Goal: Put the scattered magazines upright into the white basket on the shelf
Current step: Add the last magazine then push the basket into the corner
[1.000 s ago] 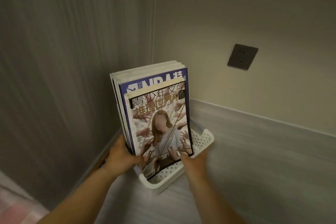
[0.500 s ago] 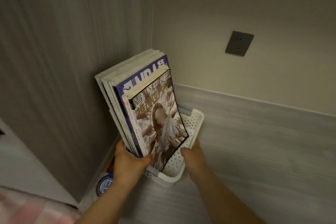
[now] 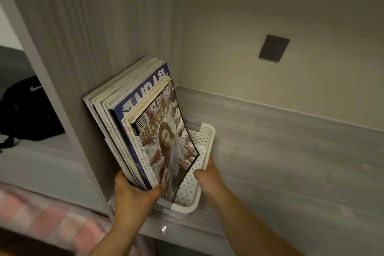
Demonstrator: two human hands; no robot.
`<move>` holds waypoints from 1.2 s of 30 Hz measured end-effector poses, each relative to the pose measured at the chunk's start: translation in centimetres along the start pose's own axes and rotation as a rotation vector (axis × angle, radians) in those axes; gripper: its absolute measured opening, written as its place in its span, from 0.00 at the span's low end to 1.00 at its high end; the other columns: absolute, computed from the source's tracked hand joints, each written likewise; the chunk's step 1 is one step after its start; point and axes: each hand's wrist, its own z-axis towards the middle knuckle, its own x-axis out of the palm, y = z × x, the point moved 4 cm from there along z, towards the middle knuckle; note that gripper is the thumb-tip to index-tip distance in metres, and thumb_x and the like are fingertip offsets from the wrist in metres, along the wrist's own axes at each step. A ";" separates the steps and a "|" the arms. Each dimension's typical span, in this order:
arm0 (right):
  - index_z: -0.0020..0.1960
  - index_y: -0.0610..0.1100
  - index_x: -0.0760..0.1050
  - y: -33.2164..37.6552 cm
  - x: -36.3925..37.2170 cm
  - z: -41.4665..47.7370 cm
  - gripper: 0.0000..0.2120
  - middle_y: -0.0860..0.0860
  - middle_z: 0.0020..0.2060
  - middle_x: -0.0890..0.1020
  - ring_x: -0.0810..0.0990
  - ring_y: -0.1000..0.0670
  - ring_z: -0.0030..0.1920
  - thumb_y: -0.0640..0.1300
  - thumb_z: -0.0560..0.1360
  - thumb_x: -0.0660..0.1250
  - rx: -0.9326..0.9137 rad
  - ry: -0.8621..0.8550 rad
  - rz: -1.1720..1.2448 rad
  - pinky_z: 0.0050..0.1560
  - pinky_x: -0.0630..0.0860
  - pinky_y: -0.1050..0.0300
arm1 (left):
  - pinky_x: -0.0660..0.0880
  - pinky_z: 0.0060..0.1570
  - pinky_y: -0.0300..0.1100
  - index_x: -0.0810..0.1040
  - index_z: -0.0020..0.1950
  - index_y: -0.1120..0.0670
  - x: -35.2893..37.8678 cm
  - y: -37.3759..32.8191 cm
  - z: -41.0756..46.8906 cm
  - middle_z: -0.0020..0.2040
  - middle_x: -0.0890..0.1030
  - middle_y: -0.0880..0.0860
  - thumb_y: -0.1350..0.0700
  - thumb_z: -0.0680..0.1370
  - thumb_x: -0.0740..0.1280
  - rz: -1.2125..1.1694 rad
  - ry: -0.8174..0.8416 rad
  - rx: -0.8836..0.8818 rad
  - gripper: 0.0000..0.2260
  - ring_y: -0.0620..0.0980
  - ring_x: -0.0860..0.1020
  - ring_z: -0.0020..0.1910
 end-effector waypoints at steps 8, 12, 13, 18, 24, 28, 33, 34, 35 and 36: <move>0.66 0.46 0.64 -0.6 -0.2 0.1 0.21 0.48 0.51 0.77 0.77 0.54 0.45 0.31 0.75 0.55 0.106 -0.064 0.007 0.37 0.74 0.65 | 0.61 0.59 0.44 0.69 0.63 0.51 -1.4 1.6 0.7 0.58 0.74 0.49 0.60 0.76 0.57 -0.393 0.147 -0.235 0.16 0.49 0.70 0.59; 0.68 0.45 0.61 -0.7 -0.1 0.4 0.24 0.43 0.56 0.77 0.77 0.48 0.50 0.30 0.74 0.52 0.126 -0.080 0.007 0.44 0.75 0.57 | 0.59 0.68 0.47 0.67 0.66 0.54 -1.3 2.1 0.8 0.62 0.72 0.51 0.59 0.77 0.56 -0.354 0.114 -0.226 0.17 0.51 0.68 0.64; 0.68 0.45 0.61 -0.7 -0.2 0.4 0.24 0.44 0.56 0.76 0.76 0.48 0.50 0.30 0.74 0.52 0.115 -0.081 0.004 0.44 0.75 0.57 | 0.62 0.67 0.47 0.68 0.66 0.54 -1.4 2.3 0.7 0.62 0.73 0.53 0.60 0.77 0.56 -0.323 0.111 -0.215 0.17 0.53 0.70 0.63; 0.55 0.52 0.69 -0.2 -0.1 0.8 0.20 0.50 0.47 0.79 0.78 0.53 0.46 0.29 0.74 0.53 0.053 -0.059 -0.025 0.40 0.77 0.65 | 0.67 0.55 0.44 0.71 0.63 0.55 -1.5 1.7 0.5 0.55 0.76 0.54 0.64 0.75 0.55 -0.201 0.081 -0.156 0.17 0.52 0.74 0.53; 0.51 0.53 0.66 -0.1 -0.2 1.3 0.19 0.56 0.41 0.76 0.76 0.58 0.41 0.30 0.75 0.52 0.054 -0.029 -0.035 0.31 0.74 0.69 | 0.64 0.41 0.35 0.71 0.54 0.49 -1.1 1.0 0.0 0.42 0.75 0.41 0.65 0.75 0.55 -0.166 0.018 -0.128 0.14 0.37 0.70 0.41; 0.58 0.50 0.66 0.1 -0.1 1.2 0.20 0.55 0.42 0.77 0.77 0.56 0.42 0.29 0.75 0.51 0.058 -0.041 -0.032 0.32 0.74 0.69 | 0.63 0.43 0.36 0.70 0.54 0.48 -1.1 0.9 -0.1 0.41 0.74 0.41 0.65 0.75 0.54 -0.148 -0.003 -0.123 0.15 0.36 0.69 0.40; 0.65 0.44 0.65 0.3 -0.1 0.7 0.21 0.47 0.50 0.77 0.77 0.52 0.46 0.30 0.75 0.52 0.085 -0.075 -0.029 0.37 0.74 0.64 | 0.61 0.53 0.43 0.69 0.64 0.53 -1.1 0.9 -0.4 0.54 0.72 0.50 0.64 0.76 0.54 -0.117 -0.018 -0.096 0.18 0.47 0.69 0.49; 0.65 0.44 0.65 0.3 -0.2 0.5 0.21 0.45 0.53 0.77 0.77 0.50 0.48 0.30 0.75 0.52 0.089 -0.084 -0.031 0.42 0.75 0.62 | 0.61 0.54 0.43 0.67 0.65 0.53 -1.1 0.9 -0.6 0.55 0.71 0.50 0.64 0.76 0.55 -0.110 -0.029 -0.087 0.18 0.47 0.68 0.52; 0.66 0.44 0.65 0.3 -0.3 0.4 0.21 0.44 0.55 0.77 0.76 0.48 0.50 0.31 0.75 0.53 0.098 -0.094 -0.035 0.46 0.74 0.59 | 0.62 0.56 0.43 0.66 0.66 0.53 -1.1 0.8 -1.0 0.55 0.70 0.49 0.63 0.77 0.55 -0.102 -0.033 -0.073 0.18 0.47 0.67 0.54; 0.66 0.44 0.65 0.2 -0.5 0.3 0.20 0.44 0.57 0.77 0.76 0.48 0.51 0.33 0.75 0.54 0.105 -0.103 -0.045 0.47 0.73 0.57 | 0.63 0.57 0.43 0.66 0.66 0.54 -1.2 0.9 -1.4 0.56 0.70 0.50 0.62 0.77 0.57 -0.085 -0.042 -0.050 0.17 0.47 0.67 0.55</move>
